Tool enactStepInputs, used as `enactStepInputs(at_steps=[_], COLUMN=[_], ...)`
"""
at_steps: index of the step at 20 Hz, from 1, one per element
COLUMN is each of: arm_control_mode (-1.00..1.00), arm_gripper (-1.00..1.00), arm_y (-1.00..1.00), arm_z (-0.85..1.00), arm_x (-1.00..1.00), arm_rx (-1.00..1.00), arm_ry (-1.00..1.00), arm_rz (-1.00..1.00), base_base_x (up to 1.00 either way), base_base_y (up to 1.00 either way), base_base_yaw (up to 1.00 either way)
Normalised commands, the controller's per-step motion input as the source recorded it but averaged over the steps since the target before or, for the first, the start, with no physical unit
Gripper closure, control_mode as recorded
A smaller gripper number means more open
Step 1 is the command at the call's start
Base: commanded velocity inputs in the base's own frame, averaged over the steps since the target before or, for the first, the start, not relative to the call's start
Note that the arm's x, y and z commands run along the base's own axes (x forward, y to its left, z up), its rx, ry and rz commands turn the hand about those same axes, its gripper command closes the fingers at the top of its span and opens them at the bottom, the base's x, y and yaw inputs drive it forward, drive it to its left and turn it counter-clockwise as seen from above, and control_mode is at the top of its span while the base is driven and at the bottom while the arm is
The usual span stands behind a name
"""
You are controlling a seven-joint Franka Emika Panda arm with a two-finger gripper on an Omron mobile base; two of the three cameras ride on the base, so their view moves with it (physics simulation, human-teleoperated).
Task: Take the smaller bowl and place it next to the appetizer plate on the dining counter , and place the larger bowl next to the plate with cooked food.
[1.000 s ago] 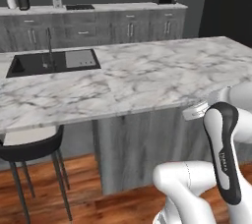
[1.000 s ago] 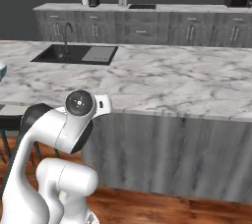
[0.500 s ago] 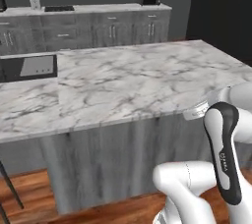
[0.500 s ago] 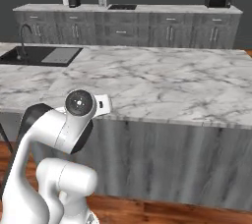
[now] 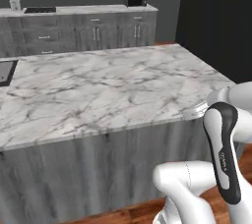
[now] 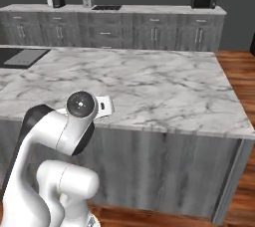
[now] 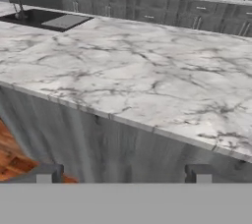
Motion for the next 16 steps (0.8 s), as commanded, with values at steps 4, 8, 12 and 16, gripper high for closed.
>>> enactStepInputs(at_steps=[4,8,12,16], arm_control_mode=[1.00,1.00,1.00,1.00], arm_gripper=[-1.00,-1.00,-1.00,-1.00], arm_y=[0.00,0.00,0.00,0.00], arm_z=[0.00,0.00,0.00,0.00], arm_x=[0.00,0.00,0.00,0.00], arm_rx=[0.00,0.00,0.00,0.00], arm_ry=[0.00,0.00,0.00,0.00], arm_rz=[0.00,0.00,0.00,0.00], base_base_x=[-0.53,-0.22,0.02,0.05], base_base_y=[-1.00,-1.00,-1.00,-1.00], base_base_yaw=[0.00,-0.02,-0.03,-0.01])
